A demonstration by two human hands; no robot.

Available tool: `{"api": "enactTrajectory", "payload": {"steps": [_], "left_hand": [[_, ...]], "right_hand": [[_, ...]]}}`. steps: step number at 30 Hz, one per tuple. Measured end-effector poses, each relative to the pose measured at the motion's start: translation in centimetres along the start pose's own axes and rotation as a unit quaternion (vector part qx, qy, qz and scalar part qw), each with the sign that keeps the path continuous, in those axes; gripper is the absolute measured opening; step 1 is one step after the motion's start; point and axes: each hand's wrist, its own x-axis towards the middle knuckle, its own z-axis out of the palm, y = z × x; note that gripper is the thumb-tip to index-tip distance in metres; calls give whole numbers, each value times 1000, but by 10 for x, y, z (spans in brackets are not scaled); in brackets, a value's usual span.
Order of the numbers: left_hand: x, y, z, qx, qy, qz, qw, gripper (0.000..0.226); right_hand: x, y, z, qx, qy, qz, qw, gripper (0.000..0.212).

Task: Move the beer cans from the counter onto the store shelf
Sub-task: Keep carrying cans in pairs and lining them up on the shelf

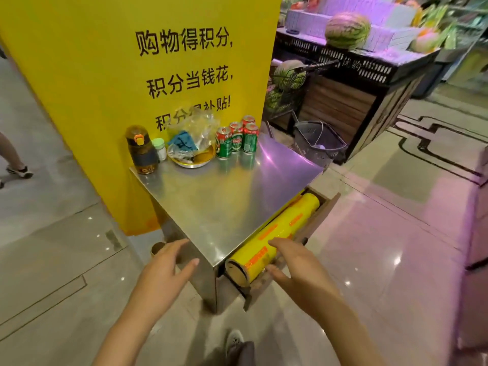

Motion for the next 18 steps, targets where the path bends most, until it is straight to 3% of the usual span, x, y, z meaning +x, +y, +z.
{"api": "enactTrajectory", "payload": {"steps": [7, 12, 18], "left_hand": [[125, 49, 34, -6, 11, 10, 1000, 50], [187, 82, 62, 2, -17, 40, 999, 49], [270, 83, 71, -32, 48, -60, 997, 49]], "right_hand": [[102, 70, -42, 5, 14, 15, 1000, 45], [159, 124, -55, 51, -23, 44, 998, 48], [286, 182, -60, 108, -87, 45, 989, 49]]}}
